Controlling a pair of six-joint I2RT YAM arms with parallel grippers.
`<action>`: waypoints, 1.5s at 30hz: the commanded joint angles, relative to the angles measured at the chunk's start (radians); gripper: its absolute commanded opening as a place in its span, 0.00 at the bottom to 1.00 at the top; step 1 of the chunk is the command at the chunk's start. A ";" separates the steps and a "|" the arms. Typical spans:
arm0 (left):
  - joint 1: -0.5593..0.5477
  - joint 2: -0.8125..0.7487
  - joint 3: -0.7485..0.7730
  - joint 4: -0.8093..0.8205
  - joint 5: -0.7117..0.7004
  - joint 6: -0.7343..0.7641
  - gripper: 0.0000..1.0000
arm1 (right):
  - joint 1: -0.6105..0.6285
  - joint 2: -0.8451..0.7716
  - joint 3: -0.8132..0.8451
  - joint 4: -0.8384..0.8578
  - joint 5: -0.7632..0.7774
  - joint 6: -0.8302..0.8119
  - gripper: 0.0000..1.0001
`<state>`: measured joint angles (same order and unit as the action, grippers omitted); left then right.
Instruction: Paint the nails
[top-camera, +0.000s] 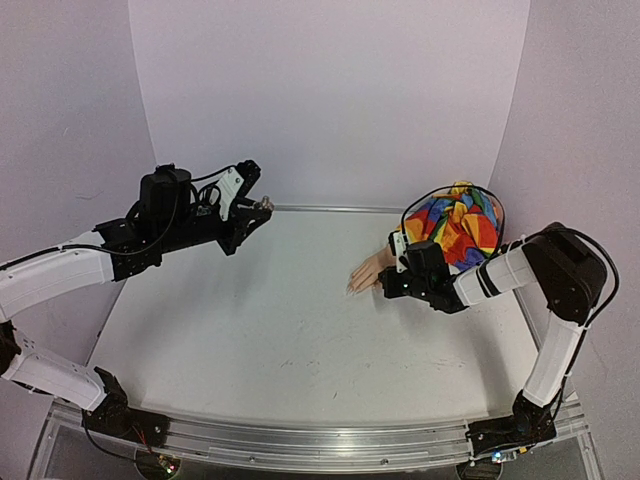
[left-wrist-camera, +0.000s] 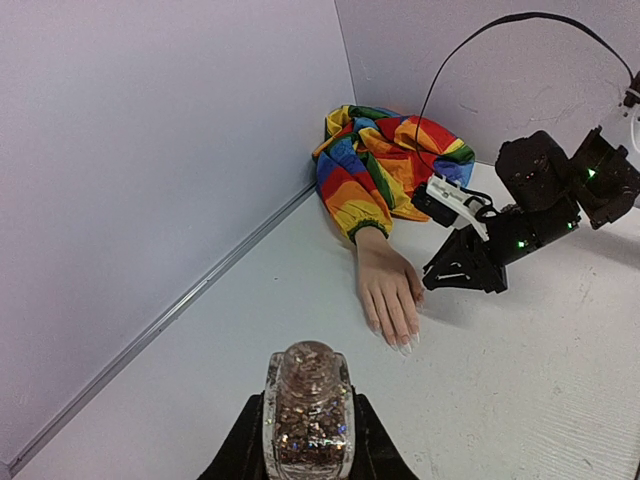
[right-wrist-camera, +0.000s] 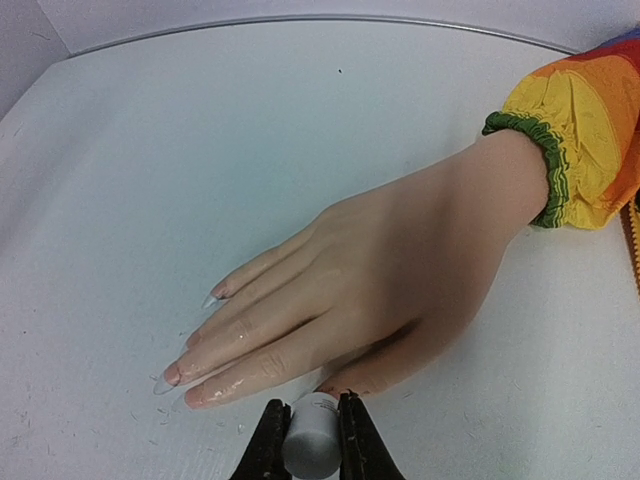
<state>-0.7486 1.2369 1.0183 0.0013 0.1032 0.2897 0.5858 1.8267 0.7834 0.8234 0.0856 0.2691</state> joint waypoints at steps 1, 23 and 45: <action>0.006 -0.035 0.009 0.052 -0.003 0.009 0.00 | 0.006 0.008 0.038 0.001 0.019 0.001 0.00; 0.006 -0.042 0.008 0.050 -0.006 0.015 0.00 | 0.013 0.019 0.034 -0.035 -0.035 0.027 0.00; 0.007 -0.084 0.045 -0.015 0.290 0.018 0.00 | 0.037 -0.536 0.011 -0.384 -0.064 0.133 0.00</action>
<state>-0.7467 1.1744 1.0187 -0.0078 0.2134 0.3004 0.6197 1.4063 0.7738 0.5514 0.0898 0.3904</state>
